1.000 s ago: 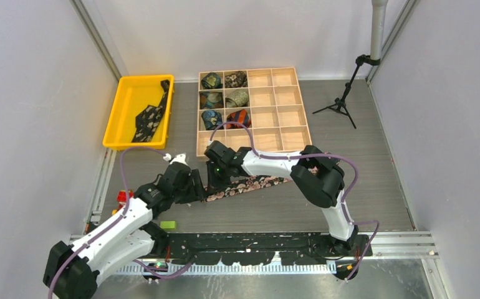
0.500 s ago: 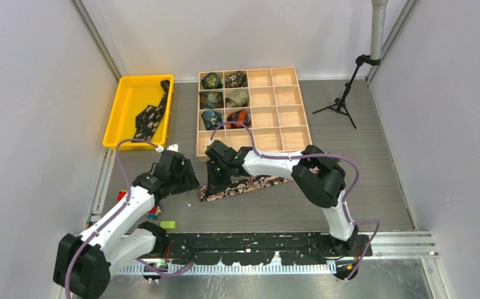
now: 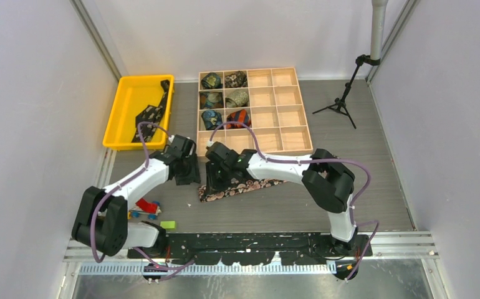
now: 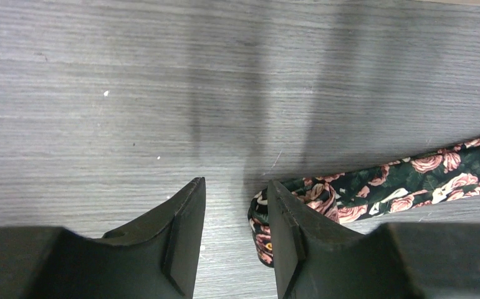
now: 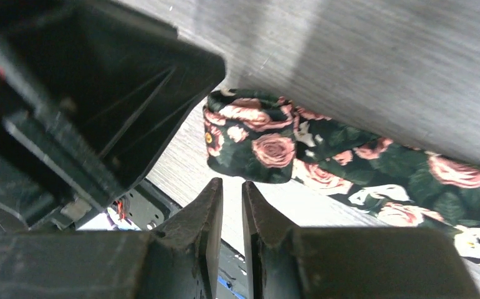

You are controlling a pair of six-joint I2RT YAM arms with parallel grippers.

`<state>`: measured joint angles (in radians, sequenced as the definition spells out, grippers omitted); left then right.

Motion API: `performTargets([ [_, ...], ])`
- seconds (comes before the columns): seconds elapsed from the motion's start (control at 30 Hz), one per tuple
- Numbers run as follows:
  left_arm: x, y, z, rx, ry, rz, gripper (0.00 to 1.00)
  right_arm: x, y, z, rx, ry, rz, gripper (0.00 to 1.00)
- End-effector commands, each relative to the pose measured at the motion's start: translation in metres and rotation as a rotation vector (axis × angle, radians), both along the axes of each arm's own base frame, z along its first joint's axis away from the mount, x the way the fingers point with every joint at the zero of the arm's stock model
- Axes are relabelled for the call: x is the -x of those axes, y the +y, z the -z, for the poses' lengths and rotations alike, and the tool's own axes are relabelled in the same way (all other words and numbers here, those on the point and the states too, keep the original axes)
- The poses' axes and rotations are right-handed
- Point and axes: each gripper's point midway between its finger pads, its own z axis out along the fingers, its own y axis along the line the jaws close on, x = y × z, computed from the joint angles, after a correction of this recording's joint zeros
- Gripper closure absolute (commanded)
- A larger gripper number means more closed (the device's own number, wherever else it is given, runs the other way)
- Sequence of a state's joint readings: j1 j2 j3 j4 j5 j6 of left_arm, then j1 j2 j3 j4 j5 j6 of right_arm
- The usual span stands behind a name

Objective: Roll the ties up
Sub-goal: Roll the tie at the center of the board.

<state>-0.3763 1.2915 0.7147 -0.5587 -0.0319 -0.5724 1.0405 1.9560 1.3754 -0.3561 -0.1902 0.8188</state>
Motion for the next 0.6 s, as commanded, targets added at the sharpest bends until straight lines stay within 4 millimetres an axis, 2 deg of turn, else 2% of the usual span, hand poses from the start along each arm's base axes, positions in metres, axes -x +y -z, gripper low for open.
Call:
performTargets([
  [0.0, -0.006, -0.001, -0.003, -0.016, 0.014, 0.048, 0.58, 0.017, 0.009, -0.016, -0.047, -0.033, -0.014, 0.78],
  [0.17, -0.006, -0.004, 0.001, -0.012, 0.037, 0.054, 0.6, 0.029, 0.008, 0.006, -0.026, -0.008, -0.009, 0.79],
  [0.57, 0.001, -0.017, 0.01, 0.038, 0.128, 0.097, 0.62, 0.019, 0.002, 0.042, 0.038, -0.041, 0.044, 0.82],
])
